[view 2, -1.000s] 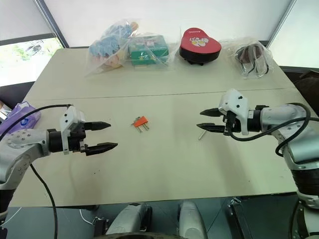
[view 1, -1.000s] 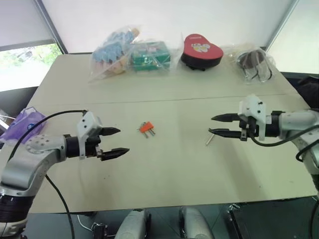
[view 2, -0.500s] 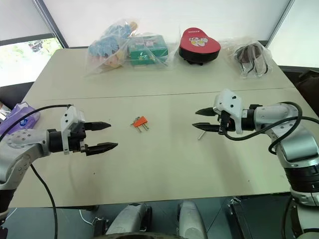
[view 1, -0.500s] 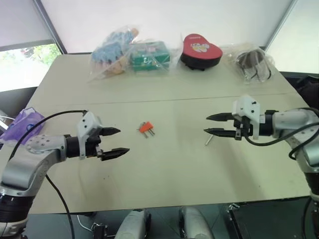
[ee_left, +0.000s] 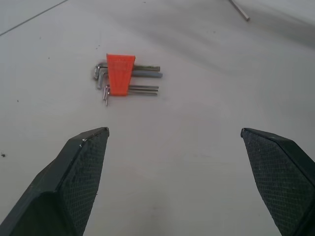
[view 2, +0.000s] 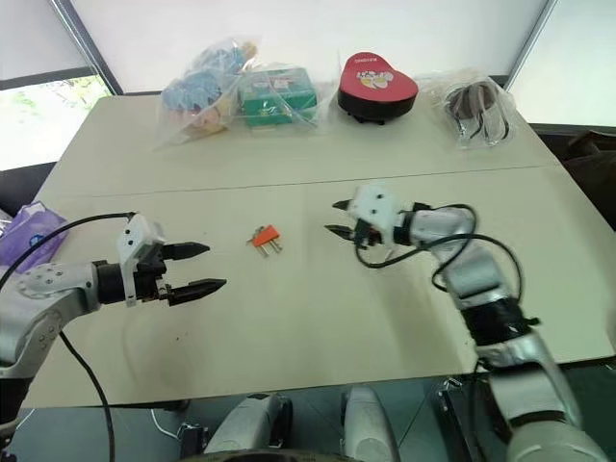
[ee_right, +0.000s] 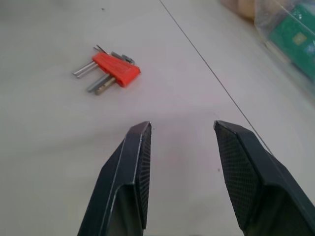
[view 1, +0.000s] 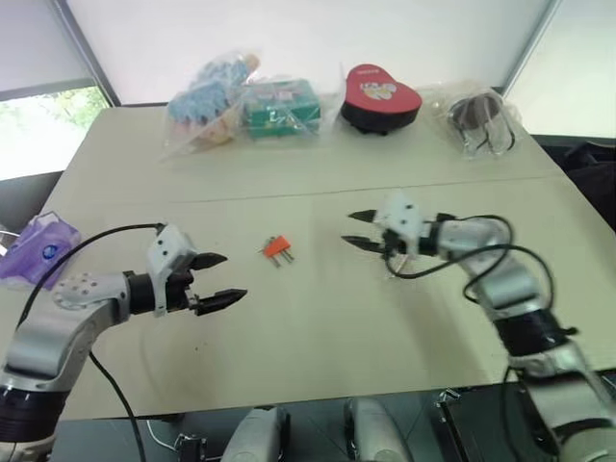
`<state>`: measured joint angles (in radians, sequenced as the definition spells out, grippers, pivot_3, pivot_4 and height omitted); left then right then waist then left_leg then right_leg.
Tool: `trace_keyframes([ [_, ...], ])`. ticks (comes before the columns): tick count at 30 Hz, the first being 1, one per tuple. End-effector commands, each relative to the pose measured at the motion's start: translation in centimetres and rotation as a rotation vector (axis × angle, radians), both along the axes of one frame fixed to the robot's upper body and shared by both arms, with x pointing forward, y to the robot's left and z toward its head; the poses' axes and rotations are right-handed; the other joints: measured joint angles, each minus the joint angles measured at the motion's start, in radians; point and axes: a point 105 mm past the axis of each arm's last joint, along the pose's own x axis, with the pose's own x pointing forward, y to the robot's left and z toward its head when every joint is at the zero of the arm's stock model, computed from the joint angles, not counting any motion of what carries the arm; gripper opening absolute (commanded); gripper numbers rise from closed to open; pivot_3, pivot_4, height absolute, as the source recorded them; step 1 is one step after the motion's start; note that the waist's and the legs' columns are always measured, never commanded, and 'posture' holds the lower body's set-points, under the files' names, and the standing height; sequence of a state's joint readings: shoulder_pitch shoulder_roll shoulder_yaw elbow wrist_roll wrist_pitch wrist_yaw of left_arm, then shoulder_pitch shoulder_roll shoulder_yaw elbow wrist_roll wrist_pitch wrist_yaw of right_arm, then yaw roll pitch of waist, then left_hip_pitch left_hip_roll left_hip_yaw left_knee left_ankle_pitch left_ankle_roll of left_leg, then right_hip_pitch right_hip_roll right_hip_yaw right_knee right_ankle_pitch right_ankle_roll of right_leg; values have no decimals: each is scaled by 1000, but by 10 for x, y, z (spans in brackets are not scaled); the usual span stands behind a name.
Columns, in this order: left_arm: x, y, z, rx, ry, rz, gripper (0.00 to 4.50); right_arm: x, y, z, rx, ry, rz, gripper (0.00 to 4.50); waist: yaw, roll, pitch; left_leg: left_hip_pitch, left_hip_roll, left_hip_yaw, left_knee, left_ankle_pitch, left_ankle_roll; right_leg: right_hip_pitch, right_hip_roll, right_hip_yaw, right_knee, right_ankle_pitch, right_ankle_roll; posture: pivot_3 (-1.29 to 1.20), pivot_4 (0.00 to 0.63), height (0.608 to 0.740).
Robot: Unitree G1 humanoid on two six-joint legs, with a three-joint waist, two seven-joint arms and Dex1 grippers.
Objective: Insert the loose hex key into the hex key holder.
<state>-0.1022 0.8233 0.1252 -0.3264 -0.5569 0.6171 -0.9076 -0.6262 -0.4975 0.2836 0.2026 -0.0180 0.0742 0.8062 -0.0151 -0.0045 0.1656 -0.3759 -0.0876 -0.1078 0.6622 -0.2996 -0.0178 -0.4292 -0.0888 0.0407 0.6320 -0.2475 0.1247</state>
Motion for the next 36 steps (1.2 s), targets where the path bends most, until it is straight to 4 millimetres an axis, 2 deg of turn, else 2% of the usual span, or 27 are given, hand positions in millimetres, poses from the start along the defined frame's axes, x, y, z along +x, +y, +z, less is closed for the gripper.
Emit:
trace_keyframes([
  [1, -3, 3, 11, 12, -62, 24, 4483, 12, 22, -1, -35, -105, -1, 2076, 1, 0, 0, 0, 0, 0, 0, 0, 0, 0, 0, 0, 0, 0, 0, 0, 150, 740],
  [6, -10, 9, 11, 23, -63, 63, 4483, 17, 46, -16, -66, -140, 11, 2076, 0, 0, 0, 0, 0, 0, 0, 0, 0, 0, 0, 0, 0, 0, 0, 0, 150, 740],
  [13, -15, 13, 13, 26, -67, 94, 4483, 13, 59, -27, -111, -178, 54, 2076, -4, 0, 0, 0, 0, 0, 0, 0, 0, 0, 1, 0, 0, 0, 0, 0, 150, 740],
  [19, -16, 12, 14, 25, -71, 103, 4483, 9, 72, -28, -97, -169, 85, 2076, -6, 0, 0, 1, 0, 0, 0, 0, 0, 0, 1, 0, 0, 0, 0, 0, 150, 740],
  [27, -17, 13, 15, 23, -76, 120, 4483, -8, 98, -27, -60, -126, 169, 2076, -6, 0, 0, 1, 0, 0, -1, 0, 0, 0, 1, 0, 0, 0, 0, 0, 150, 740],
  [36, -20, 13, 15, 21, -75, 133, 4483, -8, 104, -29, -59, -99, 183, 2076, -5, 0, 0, 1, 0, 0, -1, 0, 0, 0, 1, 0, 1, 0, 0, 0, 150, 740],
])
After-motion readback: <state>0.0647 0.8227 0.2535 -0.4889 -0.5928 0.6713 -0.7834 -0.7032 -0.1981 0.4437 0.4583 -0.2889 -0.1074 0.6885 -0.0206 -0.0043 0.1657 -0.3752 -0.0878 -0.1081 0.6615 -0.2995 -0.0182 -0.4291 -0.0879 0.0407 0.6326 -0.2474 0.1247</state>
